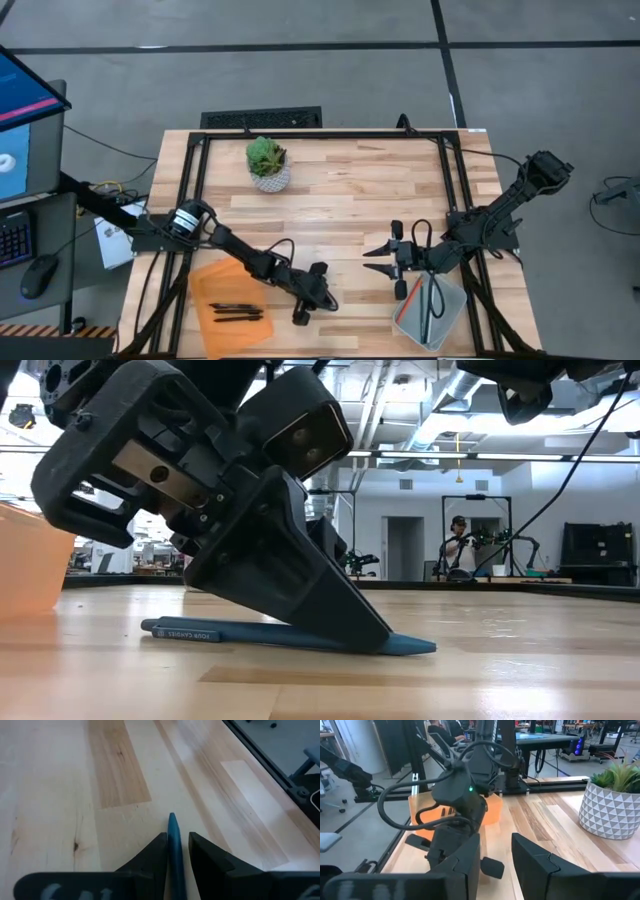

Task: Sort pens & pencils
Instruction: Put the blue pen into the orange bin

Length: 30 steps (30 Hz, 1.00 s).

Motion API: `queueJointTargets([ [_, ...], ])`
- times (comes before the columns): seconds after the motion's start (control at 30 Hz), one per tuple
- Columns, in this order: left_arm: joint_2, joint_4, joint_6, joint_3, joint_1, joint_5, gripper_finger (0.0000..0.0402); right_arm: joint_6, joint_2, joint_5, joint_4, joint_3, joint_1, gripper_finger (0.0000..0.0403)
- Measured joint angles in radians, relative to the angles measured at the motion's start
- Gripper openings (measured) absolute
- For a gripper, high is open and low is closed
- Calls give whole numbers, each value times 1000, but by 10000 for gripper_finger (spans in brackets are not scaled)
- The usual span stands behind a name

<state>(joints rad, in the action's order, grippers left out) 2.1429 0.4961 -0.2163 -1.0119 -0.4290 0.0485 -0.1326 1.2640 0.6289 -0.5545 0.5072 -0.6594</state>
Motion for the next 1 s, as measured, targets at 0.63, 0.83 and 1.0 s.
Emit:
queueJointTargets([
  [0.63,47,50,44,0,-30,-121,75,-1,0,0,0,0,-1,134],
  [0.83,55,81,62,2,-30,-119,75,-1,0,-1,-1,0,-1,134],
  [1.0,56,111,70,22,-26,-109,75,-6,0,-1,0,0,-1,134],
])
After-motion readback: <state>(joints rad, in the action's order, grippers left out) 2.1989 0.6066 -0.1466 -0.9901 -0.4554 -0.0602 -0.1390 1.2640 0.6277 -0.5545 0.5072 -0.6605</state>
